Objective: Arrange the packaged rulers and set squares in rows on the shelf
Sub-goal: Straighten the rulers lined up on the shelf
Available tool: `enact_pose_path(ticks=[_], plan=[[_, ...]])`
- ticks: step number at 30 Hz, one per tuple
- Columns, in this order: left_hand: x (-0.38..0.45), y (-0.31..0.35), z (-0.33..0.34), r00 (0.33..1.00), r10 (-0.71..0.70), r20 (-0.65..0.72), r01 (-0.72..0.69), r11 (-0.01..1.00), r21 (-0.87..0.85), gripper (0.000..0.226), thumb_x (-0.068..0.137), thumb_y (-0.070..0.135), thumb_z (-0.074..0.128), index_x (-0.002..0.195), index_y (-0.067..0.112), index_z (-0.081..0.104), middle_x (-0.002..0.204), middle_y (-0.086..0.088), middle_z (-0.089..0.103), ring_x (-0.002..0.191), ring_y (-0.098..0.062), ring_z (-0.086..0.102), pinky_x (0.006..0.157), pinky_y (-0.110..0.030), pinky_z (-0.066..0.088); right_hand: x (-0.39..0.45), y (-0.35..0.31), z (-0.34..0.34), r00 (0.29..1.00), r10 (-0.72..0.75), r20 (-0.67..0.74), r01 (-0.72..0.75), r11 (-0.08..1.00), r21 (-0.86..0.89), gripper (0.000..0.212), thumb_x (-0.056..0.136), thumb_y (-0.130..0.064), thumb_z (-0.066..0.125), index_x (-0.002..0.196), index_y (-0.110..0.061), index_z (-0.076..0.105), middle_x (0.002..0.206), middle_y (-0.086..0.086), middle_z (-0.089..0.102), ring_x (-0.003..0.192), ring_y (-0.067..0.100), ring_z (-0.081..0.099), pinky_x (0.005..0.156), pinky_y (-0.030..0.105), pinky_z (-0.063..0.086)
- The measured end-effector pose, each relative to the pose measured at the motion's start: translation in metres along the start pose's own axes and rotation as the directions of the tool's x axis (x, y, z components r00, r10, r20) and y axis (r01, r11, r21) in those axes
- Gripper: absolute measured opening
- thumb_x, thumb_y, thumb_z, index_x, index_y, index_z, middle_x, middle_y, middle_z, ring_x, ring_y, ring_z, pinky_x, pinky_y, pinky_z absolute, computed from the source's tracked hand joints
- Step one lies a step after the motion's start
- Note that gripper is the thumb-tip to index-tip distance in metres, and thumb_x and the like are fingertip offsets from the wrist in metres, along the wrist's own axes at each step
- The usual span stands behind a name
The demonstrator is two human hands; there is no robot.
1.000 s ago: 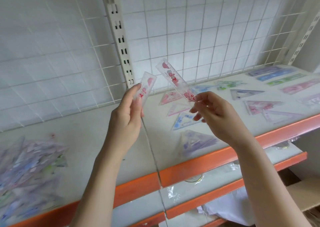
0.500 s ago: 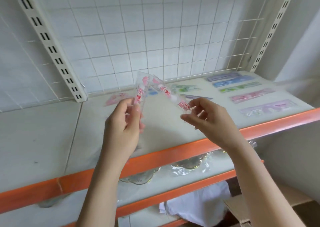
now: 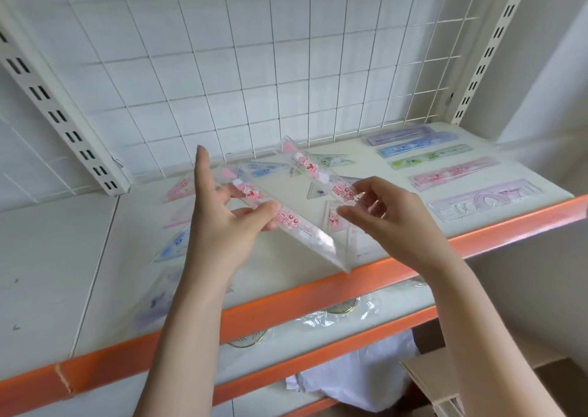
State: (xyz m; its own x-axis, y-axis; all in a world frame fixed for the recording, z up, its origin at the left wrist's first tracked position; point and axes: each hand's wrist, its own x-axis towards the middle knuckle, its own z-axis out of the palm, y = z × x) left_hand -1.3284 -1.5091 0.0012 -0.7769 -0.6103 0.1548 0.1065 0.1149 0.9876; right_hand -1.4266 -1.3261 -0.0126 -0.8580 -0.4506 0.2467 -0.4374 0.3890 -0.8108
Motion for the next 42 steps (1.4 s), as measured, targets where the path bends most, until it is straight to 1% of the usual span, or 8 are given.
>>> enact_pose_path(ticks=[2, 5, 11, 17, 24, 30, 33, 42], plan=[[0.010, -0.003, -0.001, 1.000, -0.012, -0.002, 0.012, 0.999, -0.029, 0.089, 0.076, -0.006, 0.070, 0.140, 0.037, 0.025, 0.101, -0.003, 0.060, 0.058, -0.015, 0.066, 0.077, -0.039, 0.057, 0.005, 0.000, -0.001, 1.000, 0.005, -0.007, -0.005, 1.000, -0.021, 0.019, 0.081, -0.031, 0.071, 0.094, -0.027, 0.059, 0.070, -0.009, 0.057, 0.056, 0.004, 0.048, 0.056, 0.010, 0.039], [0.021, -0.007, -0.001, 0.998, -0.011, -0.058, 0.007, 0.998, -0.069, 0.054, 0.076, -0.005, 0.071, 0.114, 0.025, 0.047, 0.078, 0.000, 0.061, 0.057, -0.011, 0.065, 0.074, -0.035, 0.056, 0.012, 0.003, -0.003, 0.999, 0.010, -0.041, -0.012, 0.999, -0.049, 0.019, 0.081, -0.032, 0.070, 0.095, -0.028, 0.058, 0.073, -0.007, 0.059, 0.057, 0.004, 0.049, 0.055, 0.010, 0.039], [0.035, -0.015, -0.007, 0.977, -0.075, -0.198, 0.034, 0.978, -0.204, 0.025, 0.084, 0.000, 0.064, 0.079, 0.016, 0.046, 0.072, -0.004, 0.060, 0.052, -0.012, 0.064, 0.053, -0.020, 0.051, 0.021, 0.013, -0.006, 0.999, 0.003, -0.053, -0.007, 0.997, -0.074, 0.022, 0.085, -0.030, 0.066, 0.104, -0.029, 0.055, 0.072, -0.008, 0.055, 0.058, 0.007, 0.051, 0.057, 0.011, 0.039], [0.038, -0.018, 0.012, 0.989, -0.128, -0.080, 0.105, 0.965, -0.240, 0.015, 0.087, -0.004, 0.059, 0.089, 0.011, 0.061, 0.078, -0.007, 0.062, 0.060, -0.008, 0.067, 0.064, -0.017, 0.055, 0.030, 0.040, -0.025, 0.991, -0.091, -0.096, 0.058, 0.950, -0.306, 0.032, 0.087, -0.024, 0.065, 0.118, -0.017, 0.062, 0.093, -0.003, 0.053, 0.087, 0.012, 0.050, 0.069, 0.012, 0.030], [0.037, -0.027, 0.062, 0.980, -0.197, -0.037, 0.183, 0.956, -0.231, 0.002, 0.079, 0.007, 0.066, 0.079, 0.009, 0.067, 0.061, 0.006, 0.070, 0.064, -0.004, 0.066, 0.074, -0.016, 0.055, 0.052, 0.078, -0.082, 0.990, -0.133, -0.046, 0.102, 0.903, -0.417, 0.036, 0.084, -0.024, 0.069, 0.119, -0.017, 0.065, 0.097, 0.000, 0.060, 0.095, 0.022, 0.055, 0.076, 0.019, 0.032], [0.038, -0.028, 0.111, 0.972, -0.236, -0.014, 0.232, 0.963, -0.141, 0.034, 0.048, 0.024, 0.078, 0.081, 0.017, 0.071, 0.078, 0.006, 0.073, 0.083, -0.008, 0.066, 0.081, -0.017, 0.048, 0.065, 0.111, -0.129, 0.991, -0.137, -0.004, 0.122, 0.890, -0.438, 0.037, 0.086, -0.024, 0.067, 0.122, -0.020, 0.062, 0.109, 0.002, 0.064, 0.099, 0.021, 0.057, 0.078, 0.022, 0.036], [0.038, -0.031, 0.136, 0.976, -0.218, -0.011, 0.215, 0.969, -0.123, 0.029, 0.053, 0.018, 0.078, 0.081, 0.019, 0.070, 0.076, 0.007, 0.071, 0.076, -0.003, 0.064, 0.069, -0.011, 0.048, 0.072, 0.128, -0.153, 0.994, -0.109, 0.024, 0.109, 0.890, -0.443, 0.037, 0.087, -0.021, 0.065, 0.124, -0.020, 0.061, 0.112, 0.001, 0.063, 0.099, 0.020, 0.057, 0.078, 0.020, 0.034], [0.040, -0.033, 0.175, 0.981, 0.016, -0.194, -0.020, 1.000, -0.020, 0.021, 0.077, 0.007, 0.073, 0.087, 0.023, 0.063, 0.086, 0.007, 0.065, 0.072, 0.009, 0.061, 0.067, -0.006, 0.047, 0.101, 0.174, -0.195, 0.977, -0.009, 0.215, 0.134, 0.806, -0.576, 0.038, 0.088, -0.015, 0.064, 0.124, -0.023, 0.061, 0.121, 0.002, 0.059, 0.111, 0.023, 0.054, 0.094, 0.031, 0.039]])
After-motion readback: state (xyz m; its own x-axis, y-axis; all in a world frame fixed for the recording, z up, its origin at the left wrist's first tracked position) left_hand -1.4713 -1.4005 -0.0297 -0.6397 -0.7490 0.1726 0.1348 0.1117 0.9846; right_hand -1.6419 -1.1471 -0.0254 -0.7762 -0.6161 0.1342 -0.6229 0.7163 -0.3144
